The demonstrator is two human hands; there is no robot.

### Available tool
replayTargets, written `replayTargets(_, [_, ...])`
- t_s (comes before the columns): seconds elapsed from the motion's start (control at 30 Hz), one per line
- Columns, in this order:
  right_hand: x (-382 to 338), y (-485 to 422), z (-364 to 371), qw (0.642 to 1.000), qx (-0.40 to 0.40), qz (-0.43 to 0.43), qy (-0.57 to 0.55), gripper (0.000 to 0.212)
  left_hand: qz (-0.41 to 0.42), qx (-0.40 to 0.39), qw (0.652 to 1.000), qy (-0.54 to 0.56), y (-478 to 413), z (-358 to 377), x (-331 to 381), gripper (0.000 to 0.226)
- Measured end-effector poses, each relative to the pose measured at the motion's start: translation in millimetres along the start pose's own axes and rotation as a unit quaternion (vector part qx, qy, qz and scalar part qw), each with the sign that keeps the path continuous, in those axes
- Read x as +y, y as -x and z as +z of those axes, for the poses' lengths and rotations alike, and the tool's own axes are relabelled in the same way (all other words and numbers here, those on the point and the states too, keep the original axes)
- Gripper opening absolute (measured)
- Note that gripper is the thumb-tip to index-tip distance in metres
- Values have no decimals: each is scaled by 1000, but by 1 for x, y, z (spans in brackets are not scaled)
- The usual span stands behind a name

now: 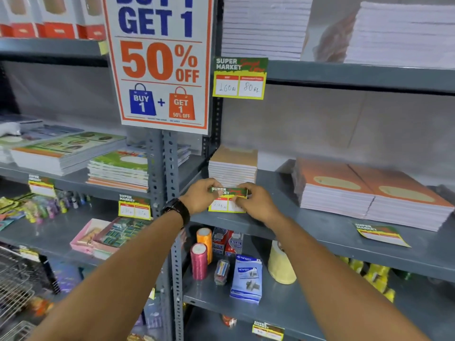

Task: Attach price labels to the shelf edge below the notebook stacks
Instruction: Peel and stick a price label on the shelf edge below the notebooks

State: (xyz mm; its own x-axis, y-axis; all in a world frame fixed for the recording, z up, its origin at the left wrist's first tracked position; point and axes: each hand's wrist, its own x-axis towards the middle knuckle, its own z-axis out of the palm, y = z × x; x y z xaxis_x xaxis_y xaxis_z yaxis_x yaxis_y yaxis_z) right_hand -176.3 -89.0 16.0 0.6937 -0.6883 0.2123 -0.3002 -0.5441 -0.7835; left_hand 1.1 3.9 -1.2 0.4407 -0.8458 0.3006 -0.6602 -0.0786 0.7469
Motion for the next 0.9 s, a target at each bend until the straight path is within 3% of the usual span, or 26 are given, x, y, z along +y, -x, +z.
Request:
replayTargets(0.07, [-4,11,1,999,15,-25,-18,13,28,11,999,23,21,-3,4,2])
replayTargets(0.13, [-4,26,6,999,3,-46,-12,7,47,15,998,43,46,-3,4,7])
replayTargets(0.27, [8,51,19,997,-24,-62,33,9,13,8,995,95,86,7,-5,9])
replayTargets(0.67, [15,59,44,991,37,-30,129,14,-58,95,994,-25,85,38,-19,6])
replayTargets(0.9, [17,63,50,984,61,-39,161,17,-51,108,991,-55,86,39,-16,6])
